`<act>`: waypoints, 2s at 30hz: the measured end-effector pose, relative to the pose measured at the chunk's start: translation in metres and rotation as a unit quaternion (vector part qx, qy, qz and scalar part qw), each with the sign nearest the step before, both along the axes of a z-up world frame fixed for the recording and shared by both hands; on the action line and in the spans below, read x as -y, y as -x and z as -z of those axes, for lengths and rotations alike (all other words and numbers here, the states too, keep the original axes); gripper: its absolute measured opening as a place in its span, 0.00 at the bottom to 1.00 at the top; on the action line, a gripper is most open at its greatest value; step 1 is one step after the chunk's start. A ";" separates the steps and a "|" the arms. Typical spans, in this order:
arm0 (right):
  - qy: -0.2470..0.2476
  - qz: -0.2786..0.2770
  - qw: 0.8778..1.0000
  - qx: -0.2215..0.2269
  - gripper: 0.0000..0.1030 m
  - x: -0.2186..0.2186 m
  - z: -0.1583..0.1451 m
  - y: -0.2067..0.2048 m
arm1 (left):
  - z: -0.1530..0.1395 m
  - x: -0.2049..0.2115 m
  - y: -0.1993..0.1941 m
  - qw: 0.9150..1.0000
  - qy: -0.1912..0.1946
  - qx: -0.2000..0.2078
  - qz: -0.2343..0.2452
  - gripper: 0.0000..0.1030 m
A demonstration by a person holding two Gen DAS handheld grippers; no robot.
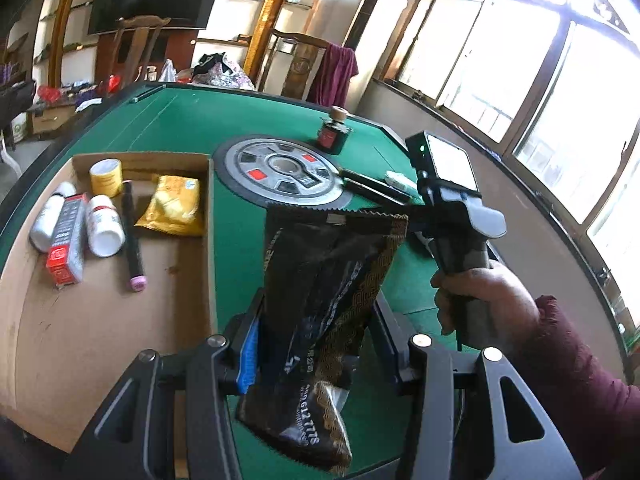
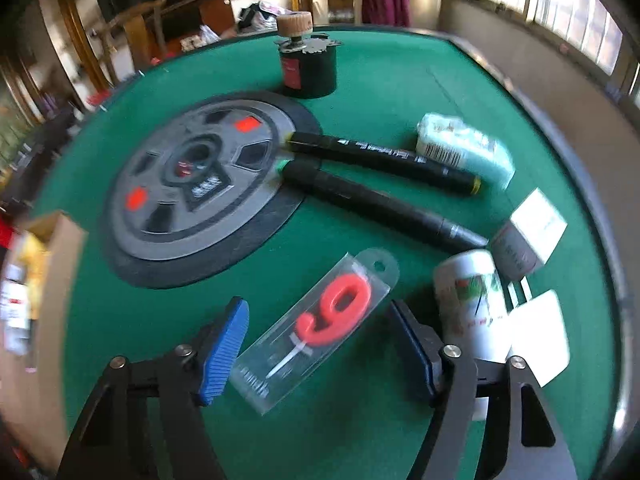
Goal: Organize objects
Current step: 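Grasp the red candle pack with the right gripper while the left holds the snack bag, then lower the snack bag and candle pack into the cardboard box, open both grippers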
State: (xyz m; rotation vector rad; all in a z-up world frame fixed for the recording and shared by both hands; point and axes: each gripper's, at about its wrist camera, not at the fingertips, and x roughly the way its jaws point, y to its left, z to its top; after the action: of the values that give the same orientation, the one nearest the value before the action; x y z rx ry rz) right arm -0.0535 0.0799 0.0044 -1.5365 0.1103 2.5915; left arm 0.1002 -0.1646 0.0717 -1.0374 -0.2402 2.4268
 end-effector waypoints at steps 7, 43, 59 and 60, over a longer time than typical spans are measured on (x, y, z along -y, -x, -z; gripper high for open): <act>0.013 -0.007 0.999 -0.029 0.29 0.000 -0.005 -0.013 | 0.004 0.043 -0.002 0.999 -0.038 0.004 -0.026 0.46; 0.249 -0.253 0.935 -0.025 0.30 0.203 -0.056 -0.046 | 0.014 0.171 0.064 0.987 0.002 0.118 -0.108 0.42; 0.138 -0.225 0.965 0.003 0.35 0.235 -0.012 -0.016 | 0.045 0.135 0.081 0.980 0.040 0.166 -0.101 0.71; 0.155 -0.221 0.963 0.004 0.36 0.230 -0.013 -0.015 | 0.044 0.137 0.081 0.980 0.035 0.165 -0.104 0.72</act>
State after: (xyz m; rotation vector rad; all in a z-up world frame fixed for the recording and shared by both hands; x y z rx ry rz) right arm -0.0387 -0.1504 0.0175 -1.8583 0.2021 3.0293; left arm 0.0197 -0.3011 0.0276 -1.5150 -0.3944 2.4459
